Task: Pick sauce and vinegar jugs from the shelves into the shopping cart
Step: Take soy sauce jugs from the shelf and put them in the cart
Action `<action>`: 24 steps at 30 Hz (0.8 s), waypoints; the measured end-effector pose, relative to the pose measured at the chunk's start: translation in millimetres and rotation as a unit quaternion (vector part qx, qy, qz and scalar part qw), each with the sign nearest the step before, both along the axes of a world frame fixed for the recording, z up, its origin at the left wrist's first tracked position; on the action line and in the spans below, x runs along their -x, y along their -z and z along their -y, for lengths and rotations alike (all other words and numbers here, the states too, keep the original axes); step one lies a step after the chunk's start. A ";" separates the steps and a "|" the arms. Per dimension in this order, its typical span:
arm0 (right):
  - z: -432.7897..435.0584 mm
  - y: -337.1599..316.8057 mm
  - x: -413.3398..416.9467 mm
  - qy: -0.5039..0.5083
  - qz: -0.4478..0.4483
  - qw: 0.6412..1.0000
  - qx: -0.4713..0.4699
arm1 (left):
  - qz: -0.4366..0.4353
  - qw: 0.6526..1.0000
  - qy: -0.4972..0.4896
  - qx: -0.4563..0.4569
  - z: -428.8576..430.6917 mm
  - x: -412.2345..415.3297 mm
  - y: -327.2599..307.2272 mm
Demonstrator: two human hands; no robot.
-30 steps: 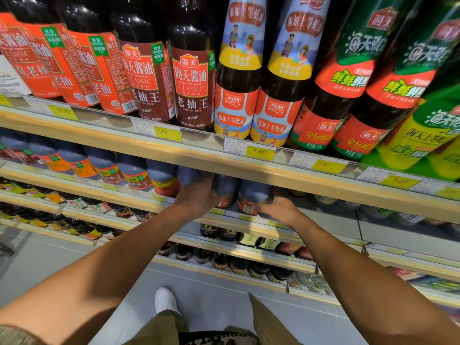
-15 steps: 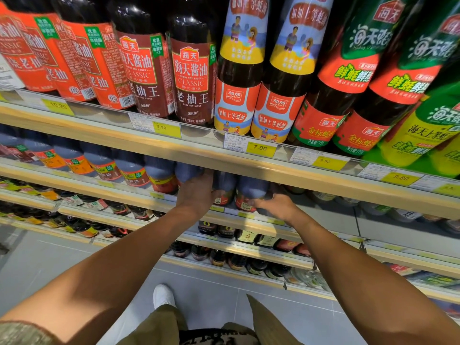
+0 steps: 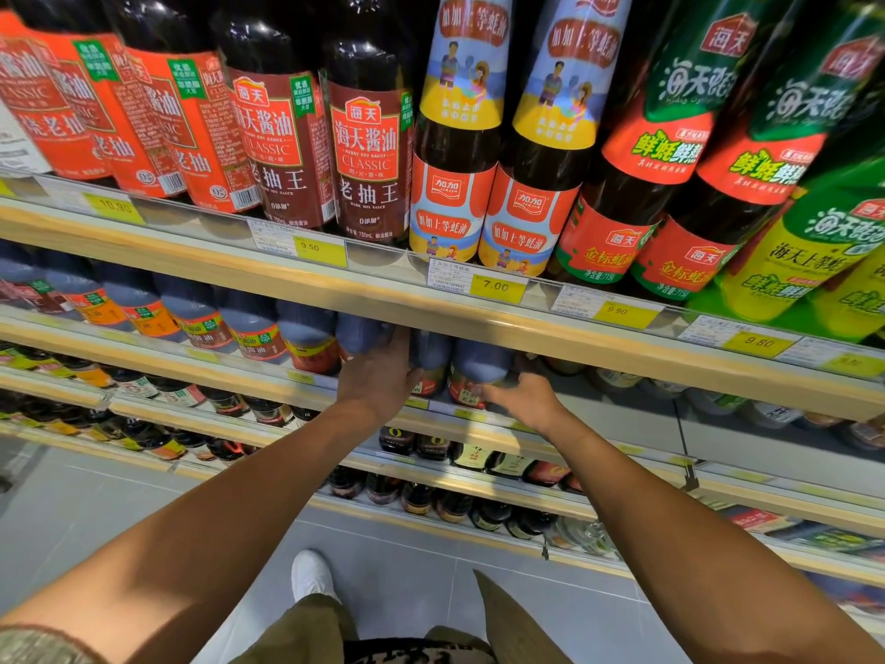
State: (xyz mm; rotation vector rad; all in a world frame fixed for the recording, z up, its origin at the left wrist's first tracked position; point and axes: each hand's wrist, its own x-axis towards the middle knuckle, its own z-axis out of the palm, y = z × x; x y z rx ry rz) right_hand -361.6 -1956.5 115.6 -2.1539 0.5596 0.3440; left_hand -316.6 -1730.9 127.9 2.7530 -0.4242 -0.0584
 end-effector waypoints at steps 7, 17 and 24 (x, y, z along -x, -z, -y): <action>-3.5 -2.1 8.5 -0.029 0.061 0.997 -0.024 | 0.027 1.000 0.010 -0.004 -7.7 15.5 5.5; -12.4 -11.0 40.7 -0.061 0.133 0.989 -0.022 | -0.007 1.000 -0.002 -0.015 -36.8 61.4 6.8; -30.4 -17.4 62.1 -0.051 0.142 0.981 0.125 | 0.062 0.998 -0.028 -0.013 -62.6 91.8 -3.0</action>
